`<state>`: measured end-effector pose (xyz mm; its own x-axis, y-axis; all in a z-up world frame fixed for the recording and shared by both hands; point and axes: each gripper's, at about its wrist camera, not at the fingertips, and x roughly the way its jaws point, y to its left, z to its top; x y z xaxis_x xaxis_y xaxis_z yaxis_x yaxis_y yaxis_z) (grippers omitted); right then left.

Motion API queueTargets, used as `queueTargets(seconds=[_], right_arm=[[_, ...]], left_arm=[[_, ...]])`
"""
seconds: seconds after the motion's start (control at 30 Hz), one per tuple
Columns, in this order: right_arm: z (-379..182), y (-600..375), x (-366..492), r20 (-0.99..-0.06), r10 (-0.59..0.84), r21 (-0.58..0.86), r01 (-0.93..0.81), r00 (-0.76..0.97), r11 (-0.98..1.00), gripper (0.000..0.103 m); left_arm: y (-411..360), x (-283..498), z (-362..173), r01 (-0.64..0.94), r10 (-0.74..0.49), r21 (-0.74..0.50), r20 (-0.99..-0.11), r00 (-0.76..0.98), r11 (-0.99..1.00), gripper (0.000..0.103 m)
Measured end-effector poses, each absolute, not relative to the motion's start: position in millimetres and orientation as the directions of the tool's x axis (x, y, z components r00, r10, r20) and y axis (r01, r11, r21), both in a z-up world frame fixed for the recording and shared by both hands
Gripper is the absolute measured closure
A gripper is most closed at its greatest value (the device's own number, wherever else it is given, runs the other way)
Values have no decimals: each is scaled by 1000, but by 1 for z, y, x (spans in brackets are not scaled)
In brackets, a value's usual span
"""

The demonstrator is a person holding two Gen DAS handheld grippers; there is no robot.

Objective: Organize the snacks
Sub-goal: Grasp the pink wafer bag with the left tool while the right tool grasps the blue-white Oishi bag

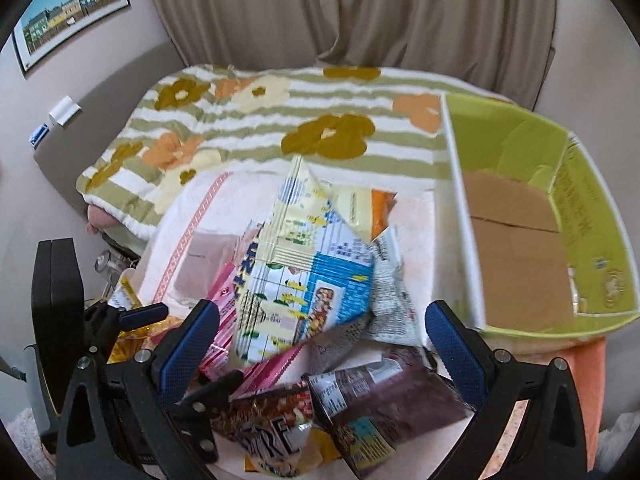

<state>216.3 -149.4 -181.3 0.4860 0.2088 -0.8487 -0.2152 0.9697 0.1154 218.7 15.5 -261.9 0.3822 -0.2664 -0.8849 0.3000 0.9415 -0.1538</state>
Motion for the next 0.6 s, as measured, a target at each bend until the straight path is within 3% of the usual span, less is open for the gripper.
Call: queueTargets(seconds=[0.17, 0.27, 0.4, 0.6], right_arm=[[-193, -139, 229, -860, 200, 93, -241, 469, 966, 1], [-198, -138, 234, -865, 198, 86, -253, 461, 964, 1], [-204, -136, 236, -867, 203, 85, -268, 455, 960, 0], [-210, -134, 238, -871, 206, 83, -280, 446, 957, 1]], left_arm=[[14, 233, -277, 317, -305, -197, -890, 340, 928, 5], [15, 238, -286, 324, -323, -219, -892, 315, 920, 13], [14, 242, -296, 342, -332, -225, -896, 295, 912, 31], [17, 243, -295, 346, -357, -249, -886, 297, 905, 42]])
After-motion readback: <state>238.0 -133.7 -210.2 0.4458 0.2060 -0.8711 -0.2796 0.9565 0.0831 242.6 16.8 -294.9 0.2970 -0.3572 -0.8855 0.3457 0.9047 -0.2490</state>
